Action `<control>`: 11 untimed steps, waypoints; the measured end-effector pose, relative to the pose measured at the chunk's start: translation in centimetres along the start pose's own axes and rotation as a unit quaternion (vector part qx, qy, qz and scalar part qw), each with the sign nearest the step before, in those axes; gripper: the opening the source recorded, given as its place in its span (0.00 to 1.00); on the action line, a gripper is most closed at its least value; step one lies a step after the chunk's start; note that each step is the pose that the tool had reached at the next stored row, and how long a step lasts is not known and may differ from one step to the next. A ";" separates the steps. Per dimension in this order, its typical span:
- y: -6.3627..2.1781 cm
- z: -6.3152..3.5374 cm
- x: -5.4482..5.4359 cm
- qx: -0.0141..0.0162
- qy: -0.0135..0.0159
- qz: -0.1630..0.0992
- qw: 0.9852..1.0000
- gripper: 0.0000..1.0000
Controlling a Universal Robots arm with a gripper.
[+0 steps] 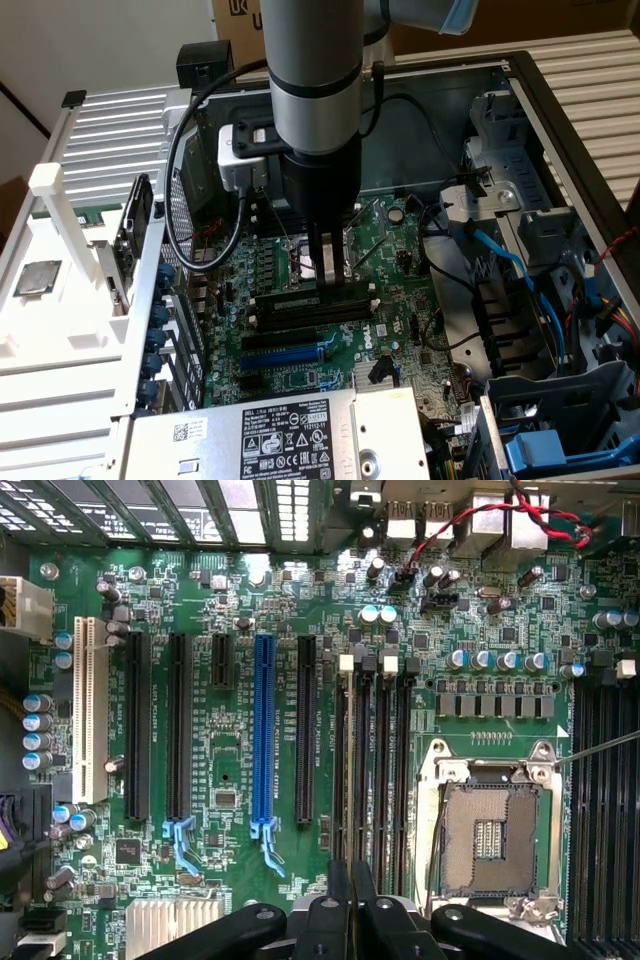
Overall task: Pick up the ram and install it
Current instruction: 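Insert the ram into the slot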
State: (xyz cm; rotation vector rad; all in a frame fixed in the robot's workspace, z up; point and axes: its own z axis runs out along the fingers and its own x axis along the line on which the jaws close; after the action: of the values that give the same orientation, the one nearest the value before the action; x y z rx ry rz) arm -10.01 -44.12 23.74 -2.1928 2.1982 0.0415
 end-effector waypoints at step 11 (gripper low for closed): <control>0.02 0.12 0.0 0.000 0.001 0.000 1.000 0.12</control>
State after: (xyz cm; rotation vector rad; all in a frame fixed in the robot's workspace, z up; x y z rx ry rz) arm -10.03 -44.09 23.63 -2.1938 2.1987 0.0401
